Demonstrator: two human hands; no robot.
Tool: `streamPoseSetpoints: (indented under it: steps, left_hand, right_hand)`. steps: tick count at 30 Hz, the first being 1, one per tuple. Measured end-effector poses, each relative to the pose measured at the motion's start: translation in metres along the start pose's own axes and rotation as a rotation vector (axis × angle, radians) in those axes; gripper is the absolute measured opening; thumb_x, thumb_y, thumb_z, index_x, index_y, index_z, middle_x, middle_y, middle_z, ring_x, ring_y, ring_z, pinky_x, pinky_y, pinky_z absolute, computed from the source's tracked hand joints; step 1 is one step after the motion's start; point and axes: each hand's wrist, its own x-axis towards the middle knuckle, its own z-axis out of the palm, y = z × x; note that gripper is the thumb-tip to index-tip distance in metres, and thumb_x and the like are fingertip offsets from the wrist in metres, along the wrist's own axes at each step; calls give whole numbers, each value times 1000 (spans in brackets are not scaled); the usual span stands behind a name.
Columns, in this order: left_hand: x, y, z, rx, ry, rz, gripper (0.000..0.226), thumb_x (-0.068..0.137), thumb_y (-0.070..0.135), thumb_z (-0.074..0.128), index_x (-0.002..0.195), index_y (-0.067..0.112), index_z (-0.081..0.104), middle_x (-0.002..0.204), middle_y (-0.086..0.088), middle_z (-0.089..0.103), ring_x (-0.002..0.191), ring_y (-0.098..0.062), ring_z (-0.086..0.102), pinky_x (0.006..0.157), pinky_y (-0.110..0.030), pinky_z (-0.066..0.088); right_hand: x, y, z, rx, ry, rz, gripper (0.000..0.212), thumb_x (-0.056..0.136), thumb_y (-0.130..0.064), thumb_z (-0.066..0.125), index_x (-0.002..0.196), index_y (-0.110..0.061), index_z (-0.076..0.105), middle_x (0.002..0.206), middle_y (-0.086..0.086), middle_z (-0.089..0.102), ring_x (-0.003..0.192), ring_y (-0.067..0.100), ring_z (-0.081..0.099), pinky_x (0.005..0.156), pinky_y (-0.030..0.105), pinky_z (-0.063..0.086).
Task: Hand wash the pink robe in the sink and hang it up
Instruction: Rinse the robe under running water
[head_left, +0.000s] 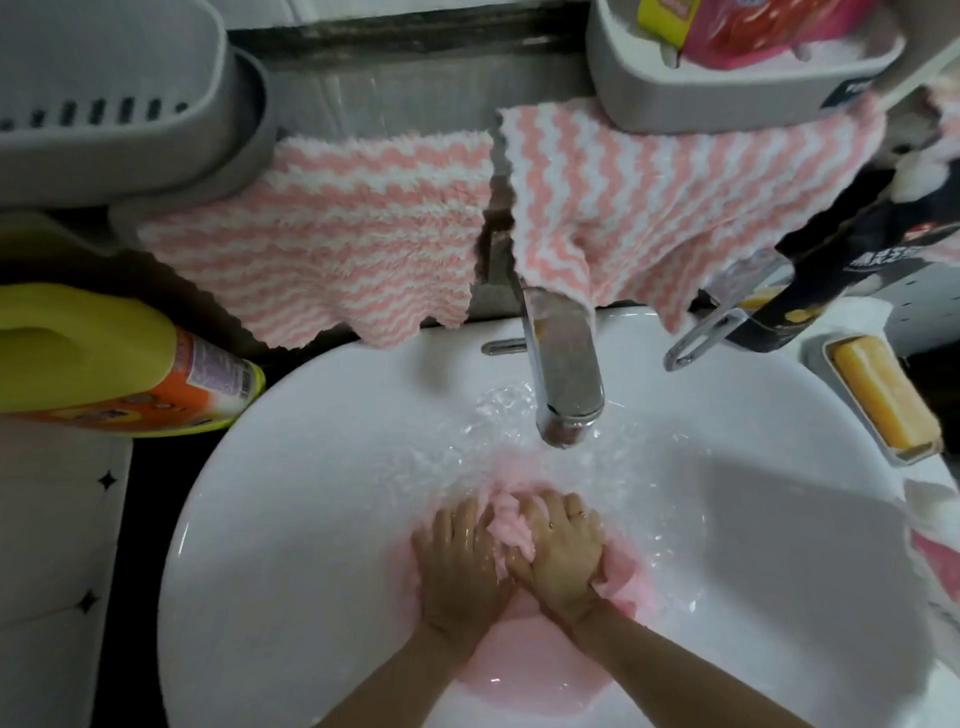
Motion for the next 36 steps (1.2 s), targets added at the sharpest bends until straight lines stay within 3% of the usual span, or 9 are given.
streamPoseSetpoints:
  steps: [7,12,17,19,21,25,29,32,36]
  left_hand:
    - [33,-6,14,39,203,110,28,94,27,33,84,11,54,74,-8,61,70,-25,53,64,-35,36]
    - [56,-10,-6,-50,-211,68,24,80,31,42,95,16,52,53,-4,61,46,-21,62,42,-23,44]
    - [73,-22,-30,-295,-476,-188,35,90,42,54,118,21,60,111,-5,67,105,-27,61,85,-33,46]
    - [66,-22,-47,-365,-394,-181,52,82,50,54,122,18,59,116,-5,65,108,-27,59,85,-31,44]
    - [54,-19,-60,-405,-289,-154,72,67,60,41,121,15,59,119,-5,63,110,-27,55,88,-33,42]
    - [34,-18,-70,-310,-150,-148,71,70,58,39,124,15,55,127,-2,54,116,-23,42,94,-42,44]
    - [22,-19,-73,-257,45,-208,44,76,35,52,111,9,54,108,-15,61,101,-35,51,79,-50,52]
    - [19,-25,-70,-236,93,-302,43,74,20,64,113,3,54,113,-22,59,105,-45,53,84,-54,47]
    - [19,-22,-67,-264,73,-308,56,81,47,46,122,10,49,123,-21,56,114,-43,49,92,-55,45]
  right_hand:
    - [33,-1,-1,-41,-101,78,42,70,-48,39,82,-24,71,70,-3,69,61,16,68,59,24,51]
    - [62,-14,-22,38,-288,224,58,82,-56,24,71,-21,68,68,-1,66,65,14,65,60,24,47]
    - [58,9,-59,631,-383,461,25,90,-49,57,75,-33,66,69,-9,66,67,11,60,67,28,45]
    - [48,13,-85,695,-257,410,7,86,-39,67,82,-43,63,84,-15,68,79,4,61,76,26,46]
    - [42,10,-120,709,-4,369,18,85,-22,69,94,-38,66,103,-17,65,96,1,59,87,18,43]
    - [66,4,-184,911,280,424,12,89,-14,64,87,-21,74,90,-9,72,88,6,66,81,18,50]
    - [106,3,-204,940,209,436,18,87,-2,63,76,-14,70,80,2,70,81,15,64,77,18,47]
    - [118,6,-199,816,74,327,14,90,-3,59,88,-9,72,90,3,70,87,15,64,81,14,49]
    - [102,11,-190,929,-73,255,27,93,-8,59,118,-19,60,116,-6,62,107,5,57,94,22,48]
